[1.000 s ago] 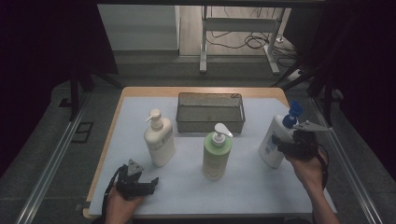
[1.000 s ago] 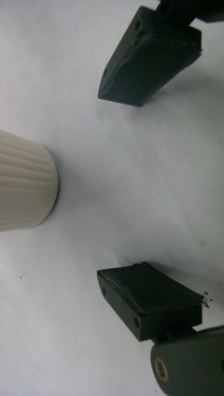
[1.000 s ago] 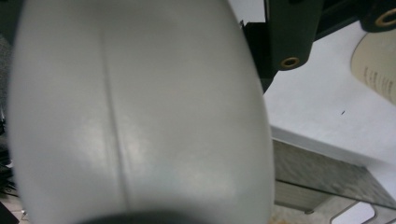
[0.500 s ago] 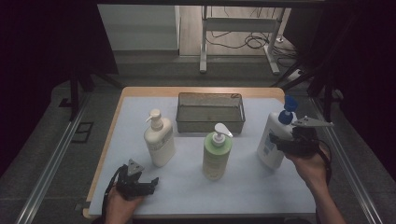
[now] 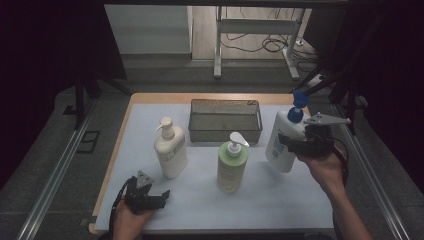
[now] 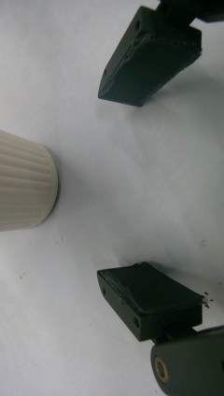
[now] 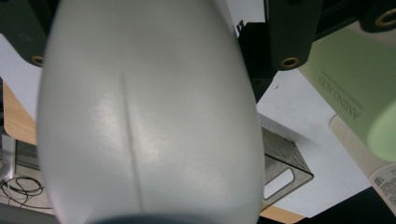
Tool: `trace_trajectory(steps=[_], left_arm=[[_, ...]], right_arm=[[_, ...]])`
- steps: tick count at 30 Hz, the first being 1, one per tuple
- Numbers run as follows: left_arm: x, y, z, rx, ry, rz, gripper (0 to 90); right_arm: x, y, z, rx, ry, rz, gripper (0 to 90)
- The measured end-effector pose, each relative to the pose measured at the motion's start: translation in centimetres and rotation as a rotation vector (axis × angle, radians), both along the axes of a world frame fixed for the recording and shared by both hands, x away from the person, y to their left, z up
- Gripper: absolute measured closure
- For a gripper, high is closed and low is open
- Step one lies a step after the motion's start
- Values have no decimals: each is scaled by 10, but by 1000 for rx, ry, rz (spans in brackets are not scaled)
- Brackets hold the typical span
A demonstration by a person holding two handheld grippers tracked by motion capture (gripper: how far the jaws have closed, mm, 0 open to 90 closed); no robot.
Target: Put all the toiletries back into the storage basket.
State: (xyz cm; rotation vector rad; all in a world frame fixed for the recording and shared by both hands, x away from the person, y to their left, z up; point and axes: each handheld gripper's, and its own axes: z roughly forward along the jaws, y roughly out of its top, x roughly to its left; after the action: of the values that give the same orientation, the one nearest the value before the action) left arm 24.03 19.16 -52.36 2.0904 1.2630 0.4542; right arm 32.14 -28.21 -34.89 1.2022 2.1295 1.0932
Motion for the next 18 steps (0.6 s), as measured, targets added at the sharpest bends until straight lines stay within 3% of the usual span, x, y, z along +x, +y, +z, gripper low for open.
trace_trajectory(steps=[18], left_arm=[[0,0,0,0,0,0,124]], right_arm=[[25,37,26,10,-30,55,400]])
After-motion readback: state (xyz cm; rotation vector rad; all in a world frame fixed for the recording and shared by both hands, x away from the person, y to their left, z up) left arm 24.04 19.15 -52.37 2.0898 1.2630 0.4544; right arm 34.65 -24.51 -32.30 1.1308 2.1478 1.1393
